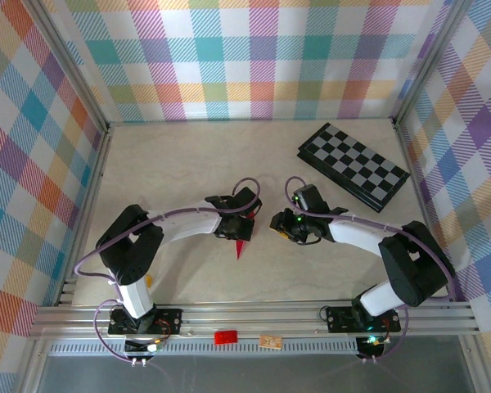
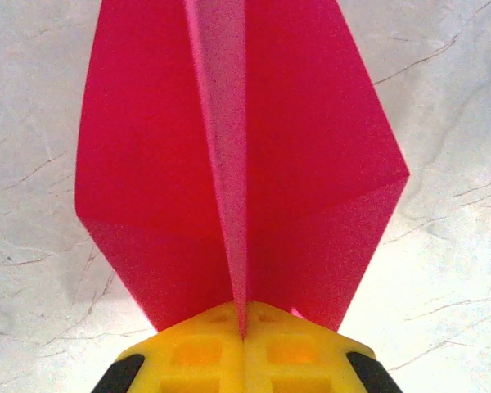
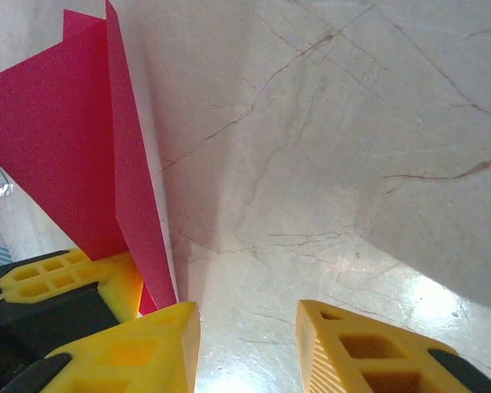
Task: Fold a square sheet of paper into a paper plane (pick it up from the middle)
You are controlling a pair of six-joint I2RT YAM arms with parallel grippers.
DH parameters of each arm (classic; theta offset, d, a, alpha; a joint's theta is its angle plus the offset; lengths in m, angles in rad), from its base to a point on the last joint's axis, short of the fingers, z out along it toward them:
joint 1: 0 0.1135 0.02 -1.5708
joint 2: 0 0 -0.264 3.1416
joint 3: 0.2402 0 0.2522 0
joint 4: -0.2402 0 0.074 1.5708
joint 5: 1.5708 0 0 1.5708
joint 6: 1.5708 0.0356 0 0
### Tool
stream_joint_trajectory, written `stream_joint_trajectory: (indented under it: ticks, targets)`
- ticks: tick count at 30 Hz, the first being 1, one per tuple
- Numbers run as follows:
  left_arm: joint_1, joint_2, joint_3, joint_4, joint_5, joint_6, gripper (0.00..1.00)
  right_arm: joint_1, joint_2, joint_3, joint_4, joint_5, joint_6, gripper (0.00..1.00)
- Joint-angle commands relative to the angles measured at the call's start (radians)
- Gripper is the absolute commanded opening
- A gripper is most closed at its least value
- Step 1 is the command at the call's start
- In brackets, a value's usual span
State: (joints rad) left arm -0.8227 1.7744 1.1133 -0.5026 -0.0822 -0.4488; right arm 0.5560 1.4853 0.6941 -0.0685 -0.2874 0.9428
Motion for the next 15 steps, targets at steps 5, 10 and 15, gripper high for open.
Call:
stream_joint_trajectory:
  ticks: [5,10,15]
  targets:
    - [-0.004,0.033,0.024,-0.044,-0.025,-0.014,0.06,-0.004,0.002,-0.007,0.003,0.003,0.008,0.39]
    - [-0.004,0.042,0.025,-0.044,-0.025,-0.016,0.07,-0.004,0.019,-0.002,0.011,-0.009,0.009,0.39]
    - [-0.004,0.055,0.027,-0.047,-0.017,-0.014,0.09,-0.004,0.022,-0.004,0.013,-0.004,0.011,0.40]
